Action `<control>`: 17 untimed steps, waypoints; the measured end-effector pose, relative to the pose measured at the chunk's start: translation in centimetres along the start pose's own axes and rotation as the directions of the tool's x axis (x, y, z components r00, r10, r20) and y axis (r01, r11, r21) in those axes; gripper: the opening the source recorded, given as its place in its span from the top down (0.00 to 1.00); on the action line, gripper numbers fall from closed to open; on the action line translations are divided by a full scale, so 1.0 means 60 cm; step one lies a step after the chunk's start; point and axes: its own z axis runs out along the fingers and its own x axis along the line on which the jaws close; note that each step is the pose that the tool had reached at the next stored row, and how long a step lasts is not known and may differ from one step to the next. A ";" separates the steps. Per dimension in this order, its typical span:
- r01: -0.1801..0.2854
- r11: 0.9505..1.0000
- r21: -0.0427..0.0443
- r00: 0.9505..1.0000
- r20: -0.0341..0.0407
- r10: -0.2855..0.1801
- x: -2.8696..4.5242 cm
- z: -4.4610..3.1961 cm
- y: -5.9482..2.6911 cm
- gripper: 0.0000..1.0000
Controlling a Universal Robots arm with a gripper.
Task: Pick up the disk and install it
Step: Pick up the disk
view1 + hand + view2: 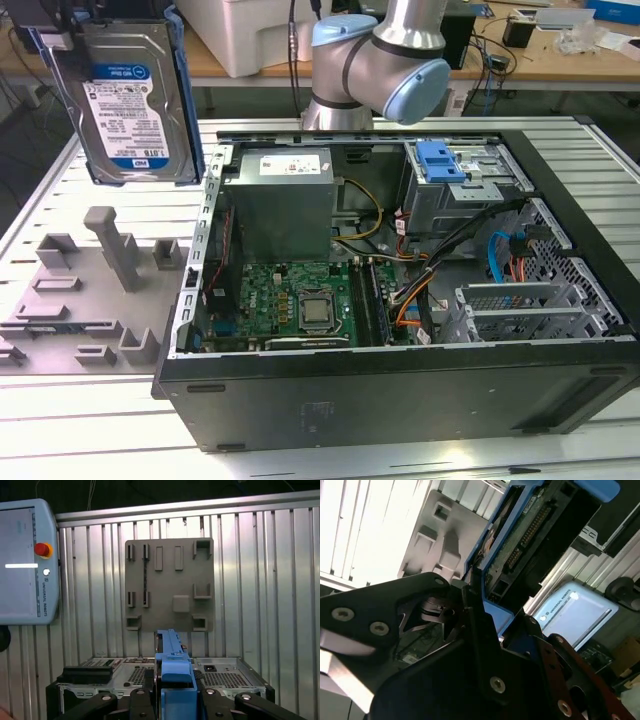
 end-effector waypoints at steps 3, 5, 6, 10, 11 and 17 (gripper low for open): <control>0.000 1.000 0.000 1.000 0.000 0.000 0.001 0.000 0.000 0.63; 0.000 1.000 0.000 1.000 0.000 0.000 0.001 0.000 0.000 0.63; 0.000 1.000 0.000 1.000 0.000 0.000 0.001 0.000 0.000 0.63; 0.000 1.000 0.000 1.000 0.000 0.000 0.012 0.001 0.000 0.63; 0.000 1.000 0.000 1.000 0.000 0.000 0.015 0.002 -0.001 0.63; 0.000 1.000 0.000 1.000 -0.001 0.000 0.036 0.004 -0.001 0.63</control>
